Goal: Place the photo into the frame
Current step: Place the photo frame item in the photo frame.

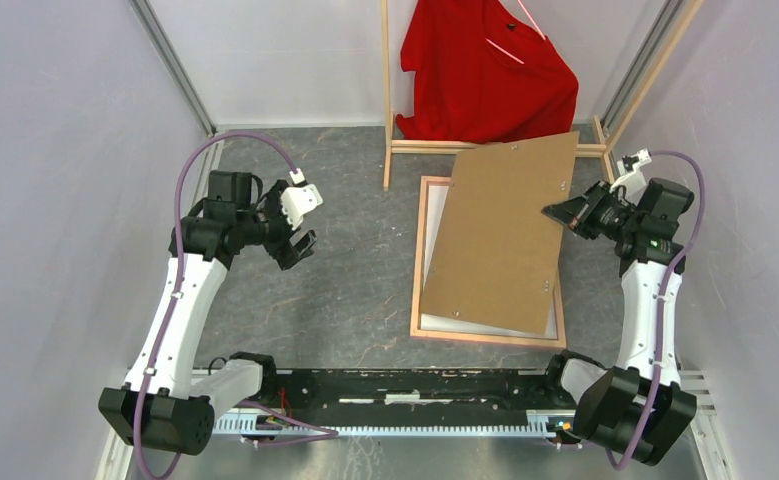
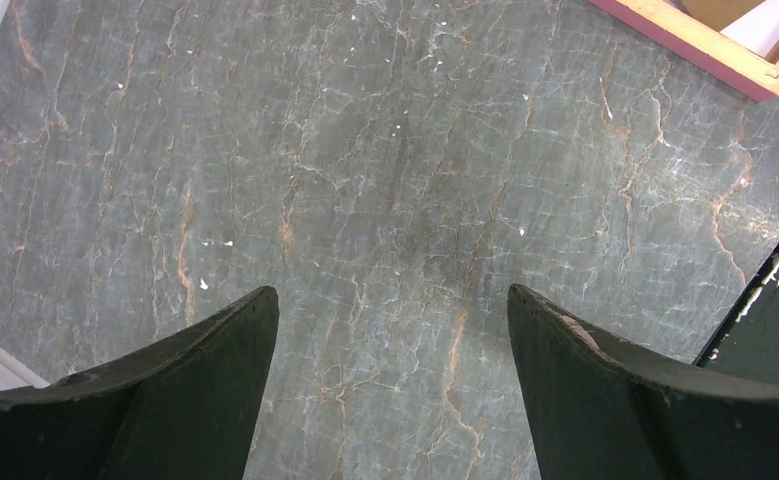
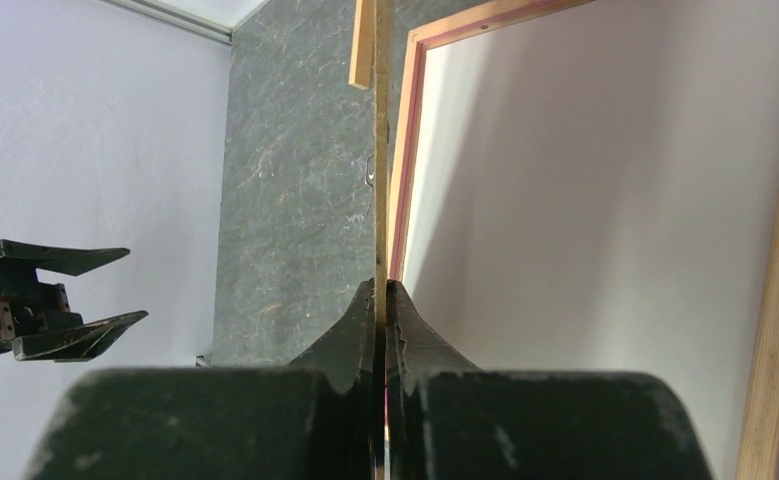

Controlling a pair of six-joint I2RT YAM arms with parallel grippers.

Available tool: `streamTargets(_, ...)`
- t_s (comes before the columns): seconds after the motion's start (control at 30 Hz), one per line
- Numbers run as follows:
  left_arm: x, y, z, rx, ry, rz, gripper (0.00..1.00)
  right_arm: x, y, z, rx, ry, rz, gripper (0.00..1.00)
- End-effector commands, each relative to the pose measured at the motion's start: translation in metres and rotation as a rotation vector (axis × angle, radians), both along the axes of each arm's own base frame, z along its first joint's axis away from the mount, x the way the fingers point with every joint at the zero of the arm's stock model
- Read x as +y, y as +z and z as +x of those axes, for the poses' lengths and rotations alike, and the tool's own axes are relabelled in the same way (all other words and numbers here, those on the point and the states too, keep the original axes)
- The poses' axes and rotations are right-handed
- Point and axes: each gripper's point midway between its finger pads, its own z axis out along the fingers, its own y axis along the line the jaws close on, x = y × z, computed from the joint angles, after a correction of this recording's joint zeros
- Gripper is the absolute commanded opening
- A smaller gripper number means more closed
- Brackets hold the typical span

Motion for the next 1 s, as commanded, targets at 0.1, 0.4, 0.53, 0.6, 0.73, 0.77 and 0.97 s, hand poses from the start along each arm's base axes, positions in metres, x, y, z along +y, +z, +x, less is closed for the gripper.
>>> streamTargets(0.1,0.002,0.003,-0.001,-0.044,-0.036,0.033,0.9,0.011,0.002,-0.008,-0.034,0.045,-0.034,0.0)
streamTargets(0.4,-0.001,0.001,-0.004,-0.028,-0.038,0.013,0.9,0.037,-0.027,-0.023,0.014,0.101,0.047,0.0)
streamTargets(0.53,-0.002,0.0,-0.005,-0.02,-0.038,0.003,0.9,0.042,-0.035,-0.025,0.029,0.105,0.052,0.0)
streamTargets(0.6,-0.003,-0.001,-0.006,-0.016,-0.038,0.0,0.9,0.046,-0.038,-0.025,0.037,0.111,0.058,0.0)
streamTargets(0.73,-0.003,-0.002,-0.006,-0.012,-0.036,-0.001,0.89,0.063,-0.046,-0.026,0.049,0.145,0.066,0.0)
streamTargets(0.77,-0.003,-0.002,-0.006,-0.009,-0.036,-0.002,0.89,0.067,-0.049,-0.025,0.057,0.151,0.068,0.0)
streamTargets(0.97,-0.002,-0.006,-0.007,-0.001,-0.033,0.003,0.89,0.092,-0.062,-0.024,0.084,0.194,0.079,0.0)
